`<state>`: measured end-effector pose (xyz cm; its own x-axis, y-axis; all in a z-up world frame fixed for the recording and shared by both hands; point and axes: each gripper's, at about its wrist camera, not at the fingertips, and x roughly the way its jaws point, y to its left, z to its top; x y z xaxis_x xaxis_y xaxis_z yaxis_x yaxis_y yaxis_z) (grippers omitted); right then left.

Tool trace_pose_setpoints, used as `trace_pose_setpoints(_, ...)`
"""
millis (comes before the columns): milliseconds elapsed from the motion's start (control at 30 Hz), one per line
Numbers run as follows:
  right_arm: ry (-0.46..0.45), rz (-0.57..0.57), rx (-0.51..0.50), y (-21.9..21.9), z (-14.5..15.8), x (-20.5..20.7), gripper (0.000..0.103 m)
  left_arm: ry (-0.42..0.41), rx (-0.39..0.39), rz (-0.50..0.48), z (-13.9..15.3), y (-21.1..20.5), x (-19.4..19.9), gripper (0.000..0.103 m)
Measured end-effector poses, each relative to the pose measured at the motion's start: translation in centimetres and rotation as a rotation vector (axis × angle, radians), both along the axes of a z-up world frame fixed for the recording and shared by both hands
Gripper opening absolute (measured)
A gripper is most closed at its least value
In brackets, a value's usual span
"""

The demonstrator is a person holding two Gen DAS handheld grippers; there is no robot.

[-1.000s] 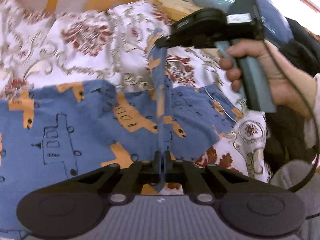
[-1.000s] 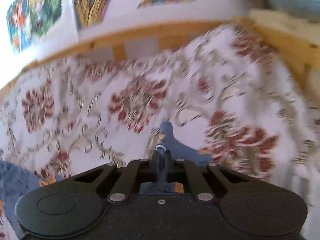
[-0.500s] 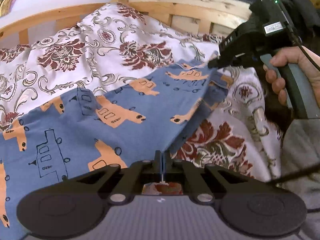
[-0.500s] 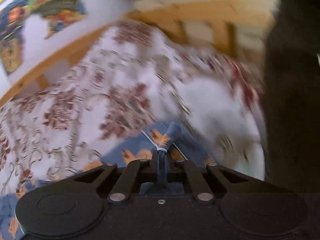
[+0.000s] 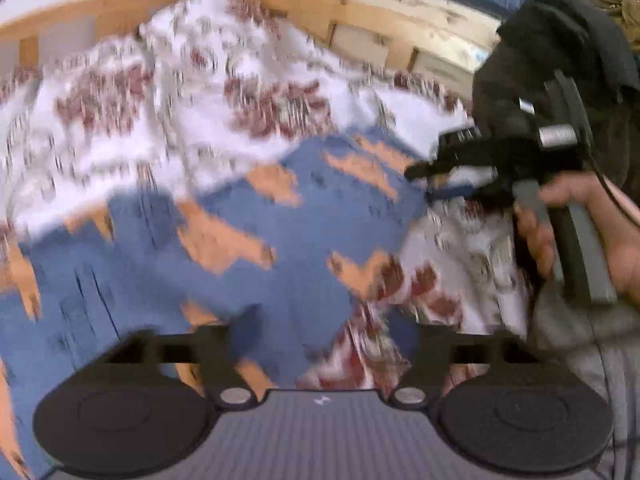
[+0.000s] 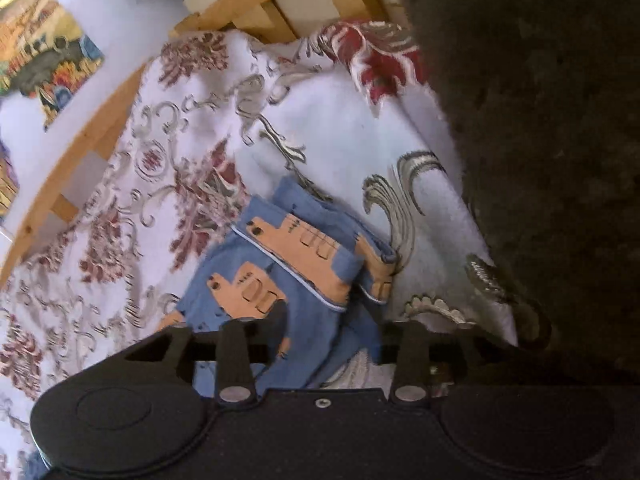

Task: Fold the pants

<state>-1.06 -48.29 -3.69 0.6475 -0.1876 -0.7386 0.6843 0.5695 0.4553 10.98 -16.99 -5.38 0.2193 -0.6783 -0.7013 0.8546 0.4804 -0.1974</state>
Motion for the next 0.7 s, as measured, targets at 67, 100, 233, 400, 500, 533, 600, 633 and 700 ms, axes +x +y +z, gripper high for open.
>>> trace_pose_setpoints(67,-0.032,0.007,0.007,0.1,0.3,-0.3,0.07,-0.037,-0.029,-0.005,1.6,-1.4,1.2,0.103)
trace_pose_setpoints(100,-0.04,0.013,0.006,0.2,0.4,-0.3,0.076,-0.048,-0.032,-0.01,2.2,-2.3,1.9,0.103)
trace_pose_setpoints(233,-0.09,0.029,0.03,0.2,0.6,-0.7,0.086,-0.067,0.002,-0.033,4.2,-7.7,6.0,0.103)
trace_pose_setpoints(400,-0.099,0.018,0.045,0.0,0.6,-0.7,0.088,-0.085,0.061,-0.074,4.2,-15.1,10.6,0.103)
trace_pose_setpoints(500,-0.102,0.006,0.035,0.2,0.6,-0.7,0.088,-0.07,0.132,-0.123,3.3,-19.6,12.4,0.103)
trace_pose_setpoints(533,-0.106,0.0,0.033,0.2,0.6,-0.7,0.088,-0.081,0.148,-0.154,2.9,-21.1,12.7,0.103)
trace_pose_setpoints(600,-0.134,-0.032,0.029,0.5,0.6,-1.0,0.087,-0.119,0.161,-0.2,2.4,-22.9,12.7,0.103)
trace_pose_setpoints(633,-0.147,-0.044,0.03,0.6,0.6,-1.1,0.086,-0.124,0.168,-0.223,2.2,-23.6,12.6,0.103)
trace_pose_setpoints(700,-0.157,-0.07,0.027,0.8,0.5,-1.0,0.077,-0.118,0.187,-0.277,1.6,-25.1,12.3,0.103)
